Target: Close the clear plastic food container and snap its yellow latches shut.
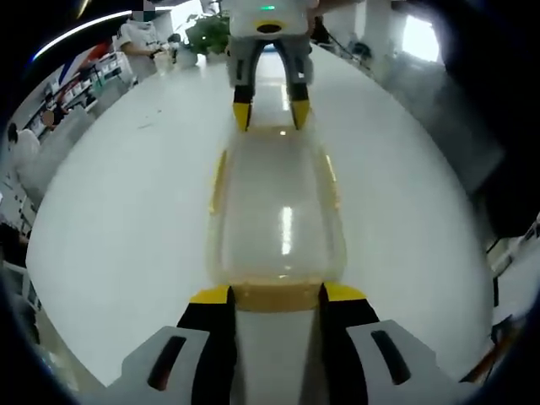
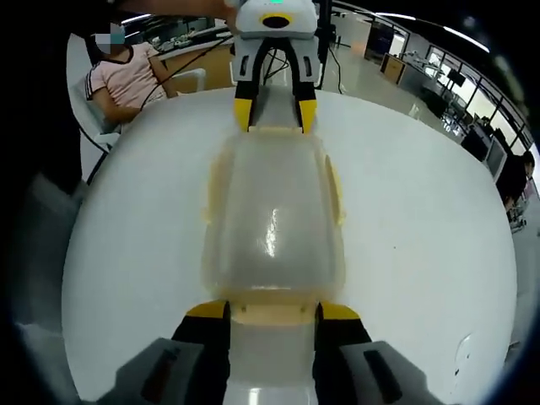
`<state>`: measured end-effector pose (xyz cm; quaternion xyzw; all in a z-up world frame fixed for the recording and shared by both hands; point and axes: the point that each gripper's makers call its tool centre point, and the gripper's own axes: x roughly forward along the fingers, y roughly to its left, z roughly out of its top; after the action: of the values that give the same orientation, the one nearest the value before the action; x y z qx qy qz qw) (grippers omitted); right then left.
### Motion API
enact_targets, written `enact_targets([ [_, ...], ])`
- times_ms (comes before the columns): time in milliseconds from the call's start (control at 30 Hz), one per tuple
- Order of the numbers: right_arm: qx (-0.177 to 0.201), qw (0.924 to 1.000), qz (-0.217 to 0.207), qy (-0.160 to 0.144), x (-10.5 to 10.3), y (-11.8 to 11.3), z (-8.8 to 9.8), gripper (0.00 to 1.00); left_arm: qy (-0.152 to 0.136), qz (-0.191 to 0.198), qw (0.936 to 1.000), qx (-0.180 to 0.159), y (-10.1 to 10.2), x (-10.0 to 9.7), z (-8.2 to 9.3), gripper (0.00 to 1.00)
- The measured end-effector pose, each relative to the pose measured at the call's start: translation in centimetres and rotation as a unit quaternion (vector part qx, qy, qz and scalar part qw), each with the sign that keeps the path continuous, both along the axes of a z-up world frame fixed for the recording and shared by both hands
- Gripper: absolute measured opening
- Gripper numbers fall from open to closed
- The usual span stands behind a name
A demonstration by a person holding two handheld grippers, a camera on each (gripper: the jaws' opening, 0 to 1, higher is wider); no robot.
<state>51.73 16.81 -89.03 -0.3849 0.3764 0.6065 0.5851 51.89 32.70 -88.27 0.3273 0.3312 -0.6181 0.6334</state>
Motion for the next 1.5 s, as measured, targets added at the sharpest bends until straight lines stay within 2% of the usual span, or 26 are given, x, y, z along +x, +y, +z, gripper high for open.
enact_targets([
  [200, -0.002, 1.0, -0.003, 0.002, 0.0, 0.1, 0.4, 0.36, -0.005, -0.002, 0.9998, 0.019, 0.1, 0.2, 0.2, 0.35],
  [367, 0.005, 0.9999, -0.006, 0.011, 0.0, 0.0, 1.4, 0.36, -0.007, -0.003, 0.9999, 0.013, 0.0, 0.5, 2.0, 0.35],
  [567, 0.002, 1.0, -0.006, 0.006, -0.3, 0.0, 2.8, 0.36, -0.012, -0.006, 0.9993, 0.036, -0.3, 0.4, 3.5, 0.35],
  [767, 0.007, 1.0, -0.003, 0.006, 0.0, -0.7, 5.5, 0.36, -0.017, 0.001, 0.9992, 0.036, -0.7, 0.3, 6.1, 0.35],
  [900, 0.01, 0.9998, -0.001, -0.015, 0.4, -0.9, 7.7, 0.36, -0.033, 0.005, 0.9987, 0.037, -1.0, 0.6, 8.1, 0.35],
  [1000, 0.014, 0.9997, 0.0, -0.022, 0.4, -1.1, 8.9, 0.36, -0.031, 0.009, 0.9989, 0.033, -1.1, 0.6, 9.3, 0.35],
  [1133, 0.021, 0.9992, -0.004, -0.033, 0.5, -1.0, 10.3, 0.36, -0.053, 0.013, 0.9978, 0.037, -1.1, 0.6, 10.7, 0.35],
  [1200, 0.018, 0.9992, -0.002, -0.035, 0.3, -1.0, 10.3, 0.36, -0.061, 0.011, 0.9973, 0.039, -1.1, 0.6, 11.1, 0.35],
  [1333, 0.015, 0.9989, 0.003, -0.045, 0.1, -1.3, 10.5, 0.36, -0.056, 0.014, 0.9978, 0.033, -1.3, 0.4, 11.6, 0.35],
  [1500, 0.015, 0.9991, -0.003, -0.041, 0.0, -1.5, 10.8, 0.36, -0.061, 0.01, 0.9973, 0.04, -1.7, 0.4, 11.7, 0.35],
])
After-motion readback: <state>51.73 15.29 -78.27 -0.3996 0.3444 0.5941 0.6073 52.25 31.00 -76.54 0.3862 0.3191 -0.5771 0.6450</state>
